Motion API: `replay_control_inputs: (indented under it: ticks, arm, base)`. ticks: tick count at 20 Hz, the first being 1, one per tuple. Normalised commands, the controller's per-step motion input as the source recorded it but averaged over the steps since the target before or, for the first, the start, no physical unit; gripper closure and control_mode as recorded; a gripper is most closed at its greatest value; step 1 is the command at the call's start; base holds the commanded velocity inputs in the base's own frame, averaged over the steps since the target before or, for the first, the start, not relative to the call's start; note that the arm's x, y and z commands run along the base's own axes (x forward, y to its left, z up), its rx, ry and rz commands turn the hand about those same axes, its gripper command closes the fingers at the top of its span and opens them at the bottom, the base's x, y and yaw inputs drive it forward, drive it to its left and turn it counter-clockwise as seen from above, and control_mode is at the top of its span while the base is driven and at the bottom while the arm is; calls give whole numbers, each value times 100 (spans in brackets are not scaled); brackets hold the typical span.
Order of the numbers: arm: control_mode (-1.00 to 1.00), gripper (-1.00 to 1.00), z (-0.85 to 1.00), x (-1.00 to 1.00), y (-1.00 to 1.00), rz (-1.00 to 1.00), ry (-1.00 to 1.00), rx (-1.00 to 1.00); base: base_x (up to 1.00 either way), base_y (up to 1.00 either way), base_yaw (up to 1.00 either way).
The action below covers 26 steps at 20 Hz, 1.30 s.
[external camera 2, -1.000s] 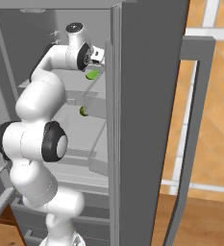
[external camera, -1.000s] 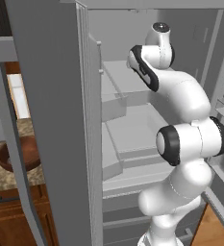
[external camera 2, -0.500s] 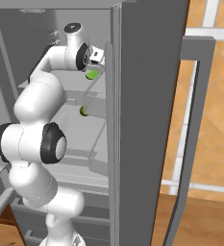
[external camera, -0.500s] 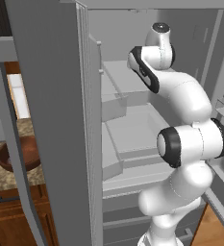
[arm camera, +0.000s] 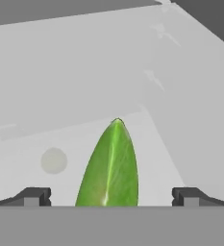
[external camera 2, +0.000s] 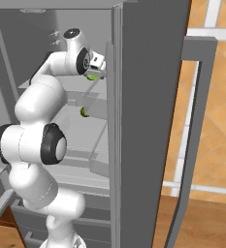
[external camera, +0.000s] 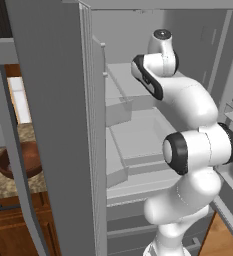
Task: Grab a lemon wedge from the fridge and one ice cube from the ice bowl, and put them in the glass of lemonade.
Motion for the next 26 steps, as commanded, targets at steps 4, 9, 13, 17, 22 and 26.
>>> replay_control_inputs:
  ticks: [4, 9, 13, 17, 22, 26]
  arm:
    - [-100, -100, -32, 4, 0, -4, -1, 0]
    - [-100, -100, -9, 1, 0, -1, -1, 0]
    - [-100, 100, 0, 0, 0, 0, 0, 0]
    - [-100, 100, 0, 0, 0, 0, 0, 0]
    - [-100, 100, 2, -37, 0, 1, 0, 0]
    - [-100, 100, 19, -100, 0, 6, -14, 0]
  base:
    - [0, 0, 0]
    - [0, 0, 0]
    - [0, 0, 0]
    - [0, 0, 0]
    - [0, 0, 0]
    - [0, 0, 0]
